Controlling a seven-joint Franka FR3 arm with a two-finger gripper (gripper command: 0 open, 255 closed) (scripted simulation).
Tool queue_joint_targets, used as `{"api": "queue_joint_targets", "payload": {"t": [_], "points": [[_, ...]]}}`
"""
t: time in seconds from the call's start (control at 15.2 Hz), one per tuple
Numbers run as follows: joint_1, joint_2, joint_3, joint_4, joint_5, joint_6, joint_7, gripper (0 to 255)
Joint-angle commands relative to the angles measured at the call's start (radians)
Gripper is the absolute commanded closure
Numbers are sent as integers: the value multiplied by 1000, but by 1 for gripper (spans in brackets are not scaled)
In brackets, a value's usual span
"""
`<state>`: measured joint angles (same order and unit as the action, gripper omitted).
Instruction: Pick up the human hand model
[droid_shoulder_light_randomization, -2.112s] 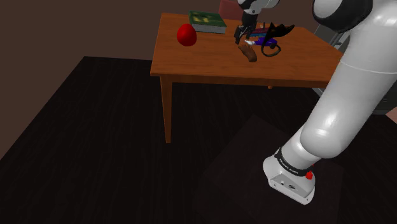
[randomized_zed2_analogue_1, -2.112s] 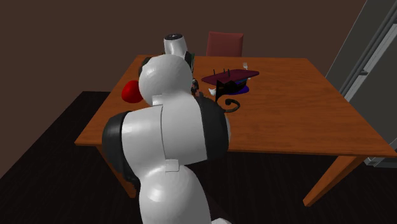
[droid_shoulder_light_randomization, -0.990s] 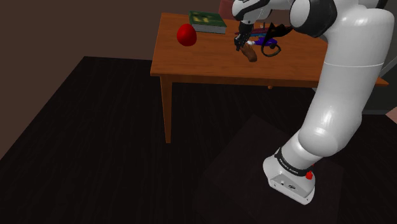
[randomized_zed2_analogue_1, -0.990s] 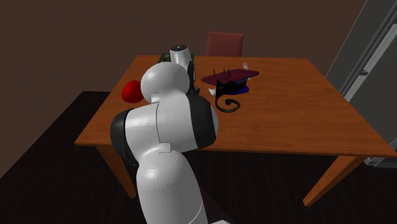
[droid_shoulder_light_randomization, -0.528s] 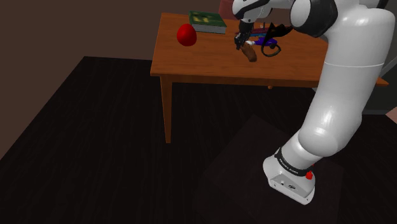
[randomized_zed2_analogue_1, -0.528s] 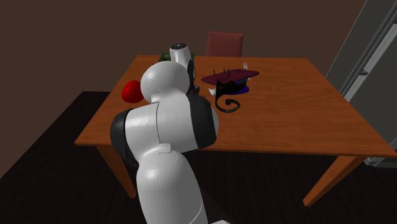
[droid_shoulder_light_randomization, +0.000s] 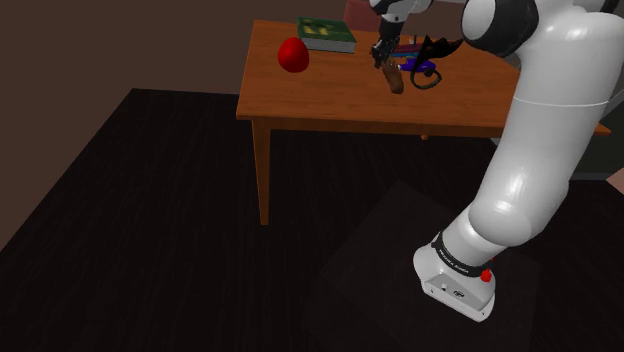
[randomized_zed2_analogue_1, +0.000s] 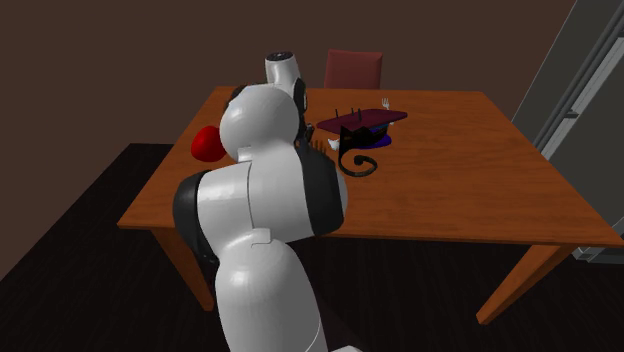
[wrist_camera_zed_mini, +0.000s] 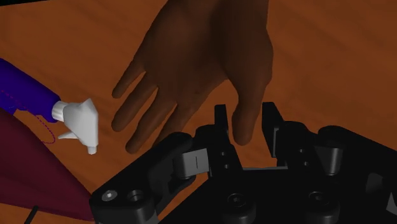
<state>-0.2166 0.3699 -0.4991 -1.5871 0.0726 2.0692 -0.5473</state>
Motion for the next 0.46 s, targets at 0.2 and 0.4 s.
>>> {"api": "queue_joint_targets", "payload": {"t": [0.2, 0.4], "points": [[-2, -10, -3, 55, -5, -63, -1, 255], [-2, -12, -4, 68, -6, -78, -1, 255]]}}
